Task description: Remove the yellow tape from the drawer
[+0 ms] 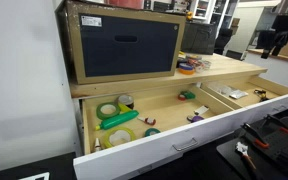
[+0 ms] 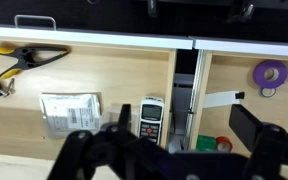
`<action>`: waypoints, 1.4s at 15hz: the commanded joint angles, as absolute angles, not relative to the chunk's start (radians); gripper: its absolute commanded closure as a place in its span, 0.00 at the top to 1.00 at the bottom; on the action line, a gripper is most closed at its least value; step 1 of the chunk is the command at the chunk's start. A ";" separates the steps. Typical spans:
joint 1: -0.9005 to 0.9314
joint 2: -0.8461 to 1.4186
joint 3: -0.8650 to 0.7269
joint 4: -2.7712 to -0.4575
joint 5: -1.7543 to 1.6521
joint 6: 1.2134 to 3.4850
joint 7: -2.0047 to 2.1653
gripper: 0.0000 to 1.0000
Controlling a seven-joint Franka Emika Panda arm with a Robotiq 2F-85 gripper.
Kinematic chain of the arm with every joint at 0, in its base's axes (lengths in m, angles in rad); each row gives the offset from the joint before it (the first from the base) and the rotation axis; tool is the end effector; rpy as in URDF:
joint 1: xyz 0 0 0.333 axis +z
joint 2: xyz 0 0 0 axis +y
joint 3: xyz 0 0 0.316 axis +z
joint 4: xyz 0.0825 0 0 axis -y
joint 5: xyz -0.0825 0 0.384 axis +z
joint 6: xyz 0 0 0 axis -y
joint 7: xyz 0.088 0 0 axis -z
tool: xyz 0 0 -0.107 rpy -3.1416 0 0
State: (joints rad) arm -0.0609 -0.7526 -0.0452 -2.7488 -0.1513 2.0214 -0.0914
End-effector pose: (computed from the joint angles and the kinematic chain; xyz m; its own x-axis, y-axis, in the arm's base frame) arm 0.3165 -0.0417 0.4321 0.9980 0.0620 0.0123 0.0603 -0.9923 0.1082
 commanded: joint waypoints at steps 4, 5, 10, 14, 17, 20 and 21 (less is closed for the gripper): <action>-0.058 -0.753 -0.048 -2.747 -0.153 2.019 -0.089 1.00; -0.058 -0.753 -0.048 -2.747 -0.153 2.019 -0.089 1.00; -0.058 -0.753 -0.048 -2.747 -0.153 2.019 -0.089 1.00; -0.058 -0.753 -0.048 -2.747 -0.153 2.019 -0.089 1.00; -0.043 -0.718 -0.031 -2.699 -0.159 2.019 -0.092 1.00; -0.018 -0.677 -0.003 -2.630 -0.149 2.023 -0.074 1.00; -0.011 -0.656 0.012 -2.603 -0.147 2.027 -0.061 1.00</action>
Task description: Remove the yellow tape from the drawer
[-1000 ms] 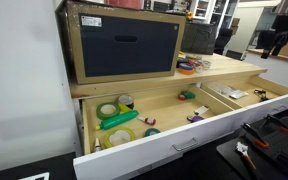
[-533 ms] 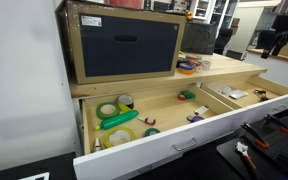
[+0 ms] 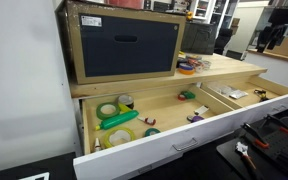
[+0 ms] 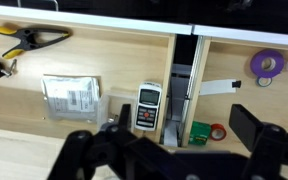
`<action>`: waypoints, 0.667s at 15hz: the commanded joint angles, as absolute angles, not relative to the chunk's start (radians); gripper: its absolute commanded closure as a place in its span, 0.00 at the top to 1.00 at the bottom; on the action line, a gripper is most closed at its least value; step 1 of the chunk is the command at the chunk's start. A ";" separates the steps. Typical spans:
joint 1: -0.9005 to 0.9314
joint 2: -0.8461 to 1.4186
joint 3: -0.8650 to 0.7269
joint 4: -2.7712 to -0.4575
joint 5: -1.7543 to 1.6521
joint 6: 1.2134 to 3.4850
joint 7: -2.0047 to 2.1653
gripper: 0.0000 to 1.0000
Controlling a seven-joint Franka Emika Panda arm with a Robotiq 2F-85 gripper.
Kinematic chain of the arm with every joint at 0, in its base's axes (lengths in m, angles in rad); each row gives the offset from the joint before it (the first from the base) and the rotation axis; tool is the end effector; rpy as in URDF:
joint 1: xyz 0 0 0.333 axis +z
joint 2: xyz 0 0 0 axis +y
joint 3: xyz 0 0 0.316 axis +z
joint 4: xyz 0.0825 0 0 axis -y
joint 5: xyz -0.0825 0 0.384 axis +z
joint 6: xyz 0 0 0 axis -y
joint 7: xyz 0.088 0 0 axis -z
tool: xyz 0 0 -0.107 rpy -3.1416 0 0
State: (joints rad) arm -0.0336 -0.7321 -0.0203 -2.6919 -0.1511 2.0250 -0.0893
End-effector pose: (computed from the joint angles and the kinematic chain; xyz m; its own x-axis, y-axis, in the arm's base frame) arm 0.3309 -0.0264 0.4533 0.9932 0.1051 0.0498 0.0978 -0.9866 0.1308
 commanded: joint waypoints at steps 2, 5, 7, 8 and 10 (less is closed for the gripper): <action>0.008 -0.617 0.039 -2.550 -0.143 2.032 -0.040 1.00; 0.034 -0.544 0.088 -2.472 -0.128 2.033 0.015 1.00; 0.053 -0.486 0.127 -2.423 -0.118 2.037 0.067 1.00; 0.063 -0.455 0.143 -2.400 -0.113 2.041 0.091 1.00; 0.081 -0.391 0.178 -2.353 -0.104 2.041 0.145 1.00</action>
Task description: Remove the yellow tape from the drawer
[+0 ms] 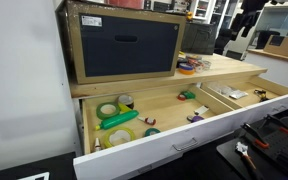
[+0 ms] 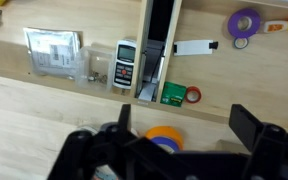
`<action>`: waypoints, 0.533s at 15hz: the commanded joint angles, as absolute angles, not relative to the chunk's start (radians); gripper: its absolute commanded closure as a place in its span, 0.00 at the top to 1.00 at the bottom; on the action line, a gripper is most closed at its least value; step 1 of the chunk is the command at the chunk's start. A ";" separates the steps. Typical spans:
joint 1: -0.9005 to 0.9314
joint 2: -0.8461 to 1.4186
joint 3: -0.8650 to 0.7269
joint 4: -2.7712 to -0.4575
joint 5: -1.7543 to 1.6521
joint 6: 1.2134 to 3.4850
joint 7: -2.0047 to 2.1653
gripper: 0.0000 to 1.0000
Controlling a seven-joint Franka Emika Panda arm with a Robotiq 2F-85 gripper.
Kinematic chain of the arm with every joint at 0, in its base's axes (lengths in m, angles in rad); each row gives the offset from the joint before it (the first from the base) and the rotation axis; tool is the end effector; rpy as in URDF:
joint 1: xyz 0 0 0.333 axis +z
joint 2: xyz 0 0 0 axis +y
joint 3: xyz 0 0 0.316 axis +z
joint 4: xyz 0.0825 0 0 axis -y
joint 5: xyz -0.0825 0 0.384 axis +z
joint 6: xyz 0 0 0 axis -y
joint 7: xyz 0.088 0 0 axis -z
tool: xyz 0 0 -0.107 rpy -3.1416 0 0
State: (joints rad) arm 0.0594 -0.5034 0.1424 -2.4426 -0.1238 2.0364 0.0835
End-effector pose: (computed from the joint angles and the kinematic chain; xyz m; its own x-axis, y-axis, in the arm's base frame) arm 0.3990 0.0782 0.4891 0.9817 0.1620 0.1005 0.1428 -0.9742 0.1749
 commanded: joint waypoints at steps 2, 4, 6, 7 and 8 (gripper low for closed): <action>0.098 -0.328 0.205 -2.307 -0.104 2.048 0.178 1.00; 0.117 -0.258 0.229 -2.259 -0.100 2.054 0.209 1.00; 0.138 -0.196 0.251 -2.216 -0.106 2.070 0.228 1.00; 0.149 -0.162 0.262 -2.191 -0.106 2.067 0.245 1.00; 0.159 -0.132 0.270 -2.170 -0.111 2.069 0.251 1.00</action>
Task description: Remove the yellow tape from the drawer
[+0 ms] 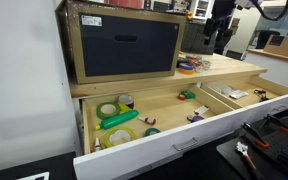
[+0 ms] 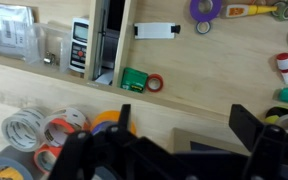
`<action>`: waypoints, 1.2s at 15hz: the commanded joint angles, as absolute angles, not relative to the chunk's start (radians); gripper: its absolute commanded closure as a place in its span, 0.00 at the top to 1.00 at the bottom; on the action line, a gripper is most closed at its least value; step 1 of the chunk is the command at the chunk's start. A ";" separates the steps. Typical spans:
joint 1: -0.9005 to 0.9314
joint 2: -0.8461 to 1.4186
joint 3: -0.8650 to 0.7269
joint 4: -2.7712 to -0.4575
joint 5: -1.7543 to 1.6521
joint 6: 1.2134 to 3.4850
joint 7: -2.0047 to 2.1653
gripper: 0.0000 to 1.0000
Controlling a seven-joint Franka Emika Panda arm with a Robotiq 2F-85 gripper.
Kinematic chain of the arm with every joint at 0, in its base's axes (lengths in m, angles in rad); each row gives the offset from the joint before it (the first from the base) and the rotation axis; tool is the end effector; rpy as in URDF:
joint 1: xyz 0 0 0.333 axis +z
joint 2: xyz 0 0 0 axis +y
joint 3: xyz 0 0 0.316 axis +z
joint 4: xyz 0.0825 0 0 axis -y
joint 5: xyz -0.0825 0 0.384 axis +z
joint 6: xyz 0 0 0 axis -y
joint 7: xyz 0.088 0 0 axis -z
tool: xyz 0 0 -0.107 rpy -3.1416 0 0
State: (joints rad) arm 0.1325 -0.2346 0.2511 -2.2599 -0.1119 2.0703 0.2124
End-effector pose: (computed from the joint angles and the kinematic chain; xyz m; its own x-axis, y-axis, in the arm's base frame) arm 0.4474 0.1788 0.4591 0.9734 0.2200 0.0645 0.2088 -0.9669 0.1469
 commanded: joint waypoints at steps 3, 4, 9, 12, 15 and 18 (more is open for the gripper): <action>0.192 -0.051 0.289 -2.112 -0.116 2.060 0.279 1.00; 0.205 -0.028 0.292 -2.097 -0.119 2.063 0.281 1.00; 0.265 0.078 0.305 -2.040 -0.165 2.052 0.335 1.00; 0.308 0.126 0.307 -2.005 -0.207 2.038 0.414 1.00; 0.355 0.176 0.298 -1.963 -0.267 2.044 0.543 1.00; 0.395 0.211 0.297 -1.918 -0.295 2.023 0.636 1.00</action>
State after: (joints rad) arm 0.3556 0.1666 0.3041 -1.9905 -0.2683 2.0685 0.5593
